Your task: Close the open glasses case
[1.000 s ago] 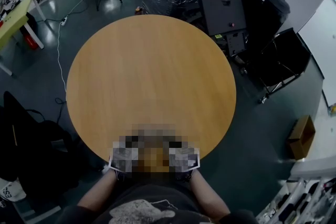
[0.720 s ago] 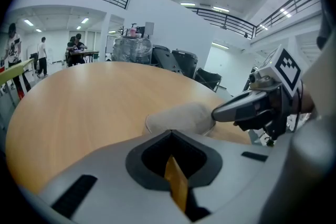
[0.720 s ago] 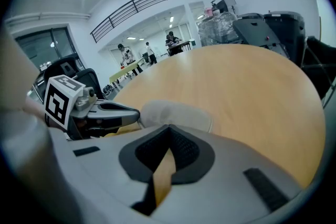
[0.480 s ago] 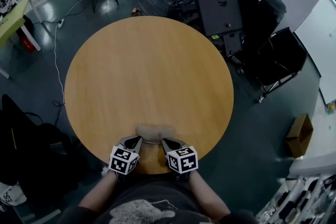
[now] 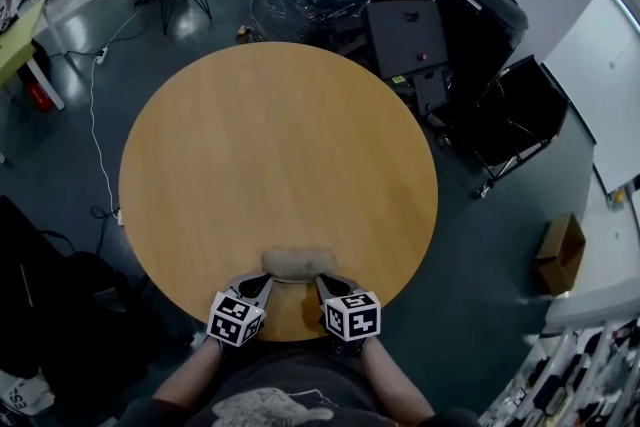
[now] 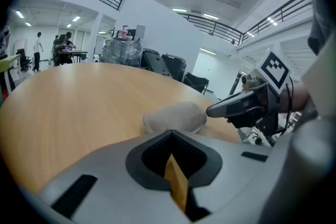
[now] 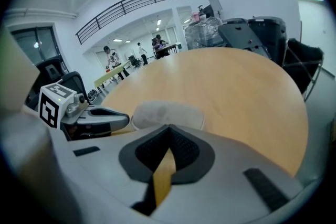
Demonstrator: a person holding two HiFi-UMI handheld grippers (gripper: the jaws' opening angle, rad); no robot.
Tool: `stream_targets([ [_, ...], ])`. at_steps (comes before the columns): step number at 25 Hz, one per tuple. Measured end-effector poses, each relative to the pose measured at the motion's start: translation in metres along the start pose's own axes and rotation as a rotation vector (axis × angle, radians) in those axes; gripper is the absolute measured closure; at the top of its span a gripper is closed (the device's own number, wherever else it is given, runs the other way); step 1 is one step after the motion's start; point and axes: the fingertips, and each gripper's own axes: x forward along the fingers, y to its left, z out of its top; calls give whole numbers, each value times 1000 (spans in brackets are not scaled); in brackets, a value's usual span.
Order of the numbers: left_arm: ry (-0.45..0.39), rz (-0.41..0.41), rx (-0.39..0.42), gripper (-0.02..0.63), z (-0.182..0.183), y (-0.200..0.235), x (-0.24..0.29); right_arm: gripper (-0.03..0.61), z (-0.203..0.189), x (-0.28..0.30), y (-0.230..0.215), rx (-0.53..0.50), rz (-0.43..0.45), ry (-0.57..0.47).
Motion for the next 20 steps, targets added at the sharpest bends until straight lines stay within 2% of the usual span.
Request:
stream_targets([
  [5,-10,-57,35,606,-4,3,-3,589,0,-5,2,80,-58,-52],
  [10,-10,-98,77,606,-1,0,2,589,-10,-17,1,102,-84,-62],
  [20,-38,-13,37,606,-6,-8,-19,589,-12,-43,0,60,-46,-92],
])
